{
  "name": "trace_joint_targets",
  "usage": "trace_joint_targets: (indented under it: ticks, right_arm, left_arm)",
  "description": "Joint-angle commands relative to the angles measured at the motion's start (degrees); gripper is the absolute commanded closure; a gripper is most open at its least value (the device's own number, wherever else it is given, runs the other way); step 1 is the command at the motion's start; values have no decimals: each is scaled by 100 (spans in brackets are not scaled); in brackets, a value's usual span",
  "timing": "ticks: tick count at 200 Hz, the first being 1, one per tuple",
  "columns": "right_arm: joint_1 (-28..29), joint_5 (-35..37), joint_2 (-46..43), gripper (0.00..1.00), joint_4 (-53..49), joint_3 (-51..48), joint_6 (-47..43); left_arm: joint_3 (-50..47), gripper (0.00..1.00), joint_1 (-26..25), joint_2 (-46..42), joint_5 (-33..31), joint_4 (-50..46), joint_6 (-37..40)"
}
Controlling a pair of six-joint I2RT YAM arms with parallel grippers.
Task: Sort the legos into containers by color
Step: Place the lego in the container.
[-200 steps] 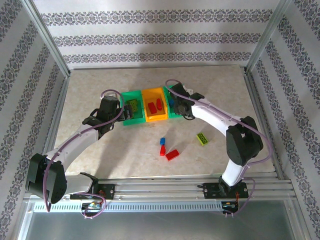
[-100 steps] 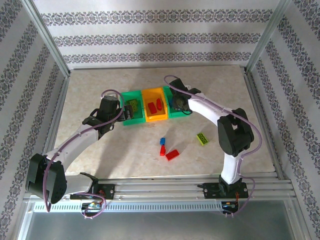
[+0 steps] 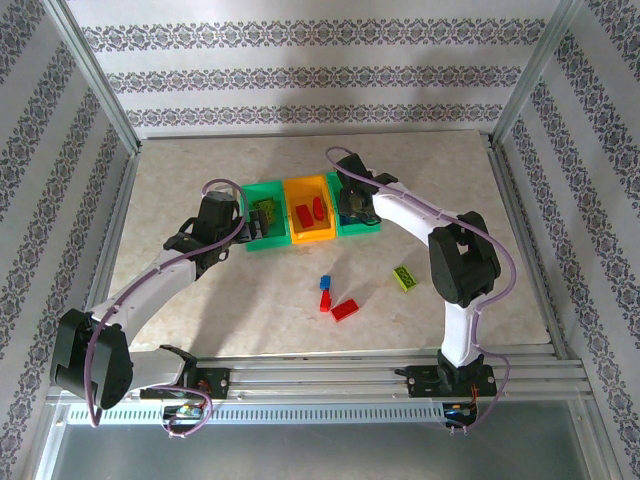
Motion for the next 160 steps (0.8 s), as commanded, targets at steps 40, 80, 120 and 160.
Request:
trace_joint_targets:
  ticks: [40, 80, 120, 160]
  right_arm:
    - [-54, 46, -158, 51, 9, 36, -57]
    - [-54, 154, -436, 49, 20, -184, -24]
    - [-45, 299, -853, 44, 70, -552, 26]
    - [-19, 518, -1389, 37, 99, -1075, 121]
  left_arm:
    - [-56, 0, -205, 25, 168, 78, -86]
    - [-27, 0, -476, 118, 164, 54, -110]
    - [81, 0, -907, 291, 113, -52, -114]
    - [191, 0, -1424, 520, 72, -224, -119]
